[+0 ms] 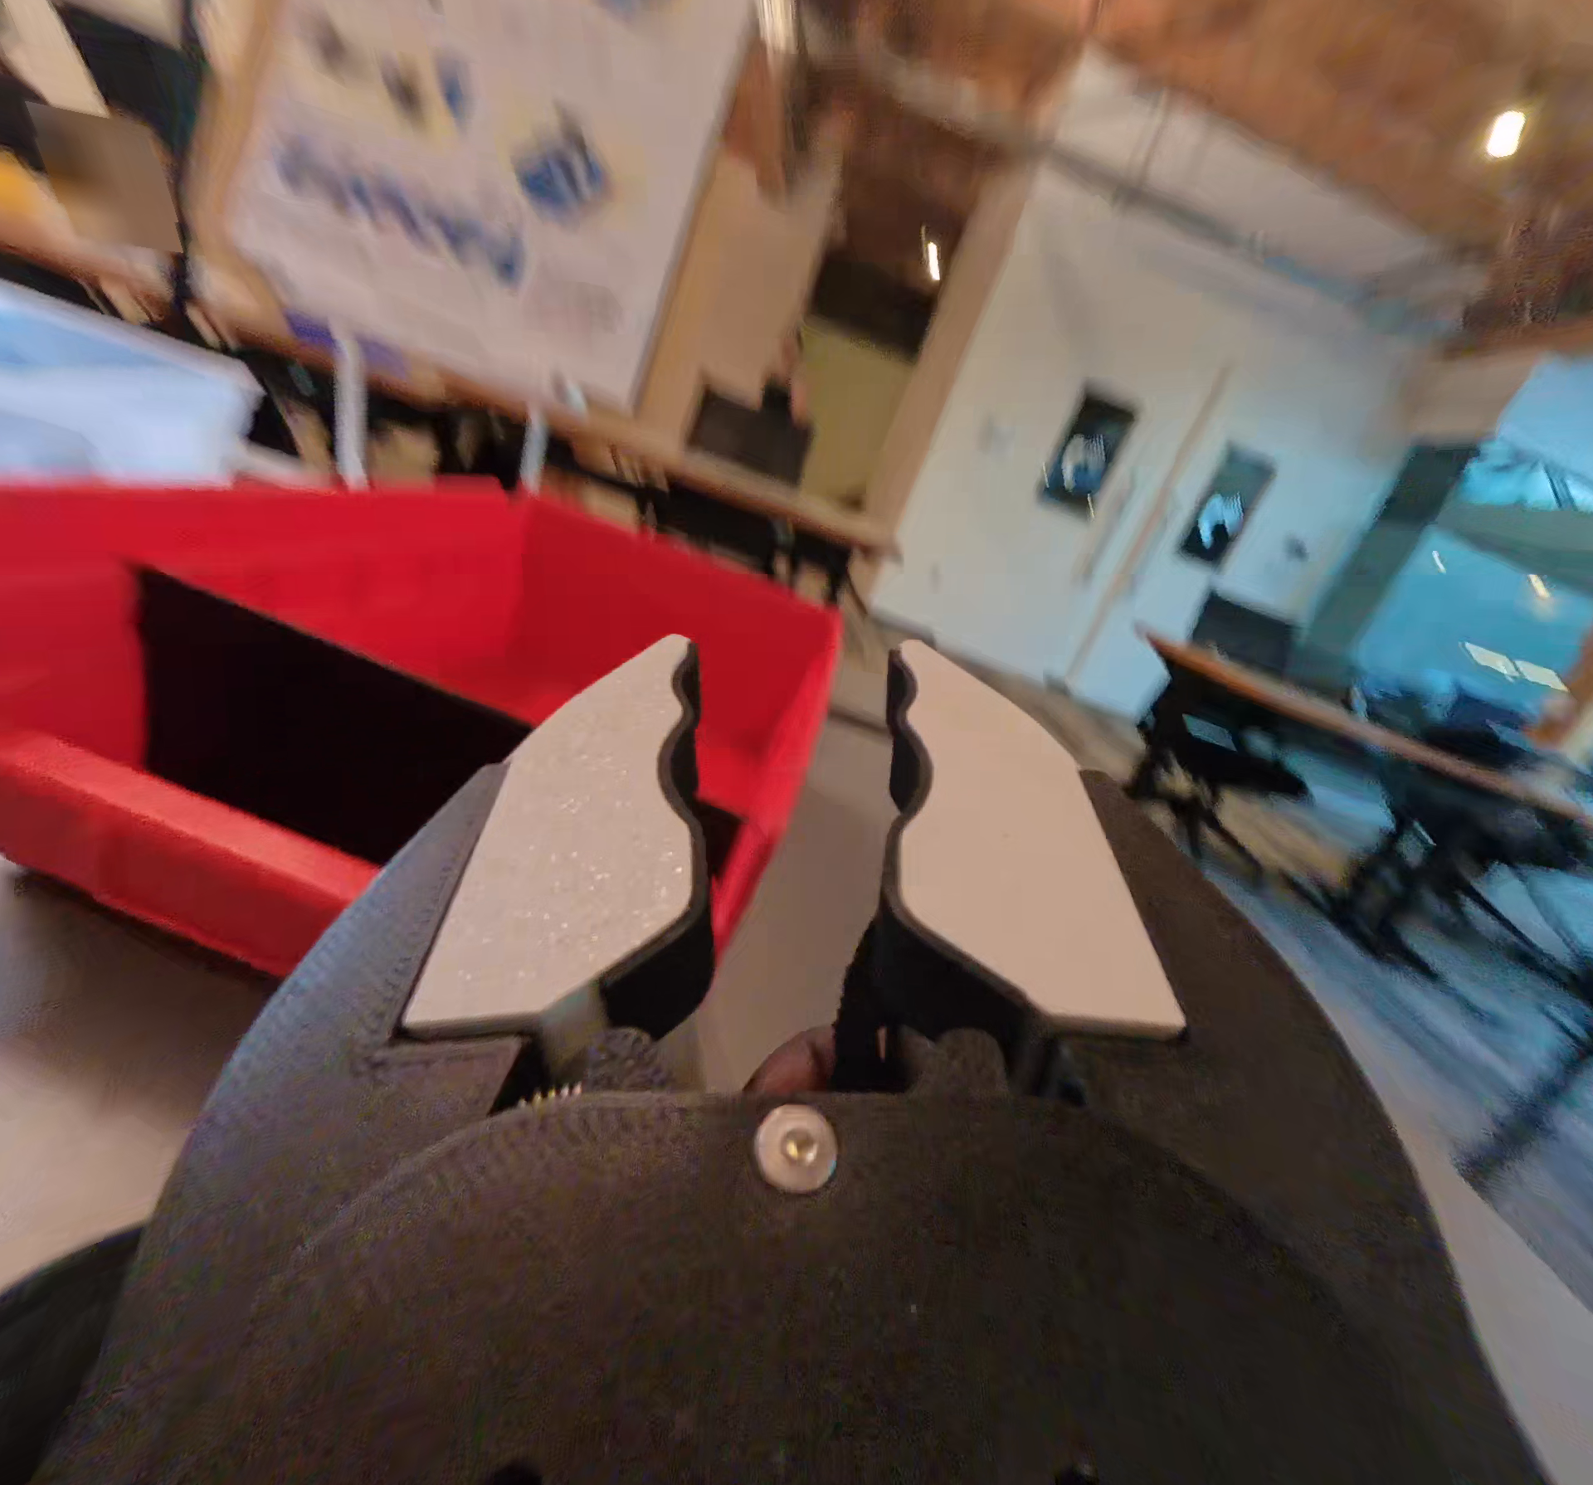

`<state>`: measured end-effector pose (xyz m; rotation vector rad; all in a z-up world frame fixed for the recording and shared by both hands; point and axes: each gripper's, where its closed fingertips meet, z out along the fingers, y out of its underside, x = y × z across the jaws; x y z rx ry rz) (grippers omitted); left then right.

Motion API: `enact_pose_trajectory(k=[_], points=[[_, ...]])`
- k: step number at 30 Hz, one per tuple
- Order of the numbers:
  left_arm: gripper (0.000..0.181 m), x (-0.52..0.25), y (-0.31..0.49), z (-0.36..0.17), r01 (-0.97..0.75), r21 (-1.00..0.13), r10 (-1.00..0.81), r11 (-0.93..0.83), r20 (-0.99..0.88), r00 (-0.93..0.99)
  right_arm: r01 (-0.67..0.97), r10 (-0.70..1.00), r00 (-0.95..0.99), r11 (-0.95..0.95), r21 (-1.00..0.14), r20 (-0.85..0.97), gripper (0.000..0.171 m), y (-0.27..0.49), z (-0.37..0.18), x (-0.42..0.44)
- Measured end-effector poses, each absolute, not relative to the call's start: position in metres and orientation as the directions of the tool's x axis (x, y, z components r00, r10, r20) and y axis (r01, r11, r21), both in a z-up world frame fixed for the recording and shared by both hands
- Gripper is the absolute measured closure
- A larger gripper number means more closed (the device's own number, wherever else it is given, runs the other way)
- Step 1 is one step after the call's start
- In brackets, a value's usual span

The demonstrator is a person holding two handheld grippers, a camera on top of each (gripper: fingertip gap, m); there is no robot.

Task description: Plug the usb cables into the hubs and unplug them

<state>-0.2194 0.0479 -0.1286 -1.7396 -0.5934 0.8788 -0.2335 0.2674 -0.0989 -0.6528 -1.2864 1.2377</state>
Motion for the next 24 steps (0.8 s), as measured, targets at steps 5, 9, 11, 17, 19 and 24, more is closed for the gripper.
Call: enact_pose_trajectory(k=[5,9,11,17,19,24], points=[[0.113,-0.201,-0.034,-0.164,0.14,-0.821,0.717,-0.554,-0.385,0.582,-0.498,0.734,-0.514,0.168,-0.851,0.445,0.124,0.198,-0.096,-0.193],[0.119,-0.188,-0.069,-0.2,0.245,-0.723,0.687,-0.646,-0.409,0.601,-0.277,0.485,-0.683,0.521,-0.808,0.547,0.106,0.151,-0.167,-0.204],[0.123,-0.191,-0.081,-0.213,0.264,-0.645,0.647,-0.717,-0.476,0.596,-0.285,0.397,-0.652,0.662,-0.693,0.646,0.11,0.145,-0.188,-0.207],[0.144,-0.201,-0.101,-0.219,0.284,-0.503,0.569,-0.817,-0.621,0.539,-0.225,0.329,-0.539,0.831,-0.509,0.775,0.133,0.149,-0.207,-0.224],[0.143,-0.198,-0.109,-0.22,0.309,-0.505,0.584,-0.806,-0.594,0.553,-0.159,0.363,-0.518,0.849,-0.505,0.774,0.133,0.159,-0.207,-0.233],[0.14,-0.194,-0.152,-0.22,0.345,-0.524,0.623,-0.779,-0.577,0.528,-0.016,0.428,-0.452,0.873,-0.487,0.783,0.132,0.199,-0.207,-0.251]])
